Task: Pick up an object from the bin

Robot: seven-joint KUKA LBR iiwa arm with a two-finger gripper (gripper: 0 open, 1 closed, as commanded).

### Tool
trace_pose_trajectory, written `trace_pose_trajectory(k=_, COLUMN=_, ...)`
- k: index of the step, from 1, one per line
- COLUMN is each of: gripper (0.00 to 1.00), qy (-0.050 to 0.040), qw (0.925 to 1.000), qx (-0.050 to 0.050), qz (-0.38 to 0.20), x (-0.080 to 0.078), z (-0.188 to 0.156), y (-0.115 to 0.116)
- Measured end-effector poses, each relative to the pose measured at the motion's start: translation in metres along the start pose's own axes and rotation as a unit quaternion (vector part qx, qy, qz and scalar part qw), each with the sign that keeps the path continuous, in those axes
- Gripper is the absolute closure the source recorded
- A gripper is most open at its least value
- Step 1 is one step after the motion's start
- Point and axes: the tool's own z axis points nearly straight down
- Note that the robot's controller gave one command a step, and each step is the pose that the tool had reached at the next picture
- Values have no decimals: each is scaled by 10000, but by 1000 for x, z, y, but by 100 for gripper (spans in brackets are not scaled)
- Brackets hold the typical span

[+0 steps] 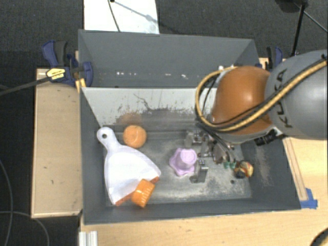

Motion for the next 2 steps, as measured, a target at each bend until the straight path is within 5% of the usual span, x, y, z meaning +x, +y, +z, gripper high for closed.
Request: trace_pose_trajectory(k=2, gripper=0, qy=-21, qw=9963, qx=3, qz=-862, x=-10, z=35, y=31)
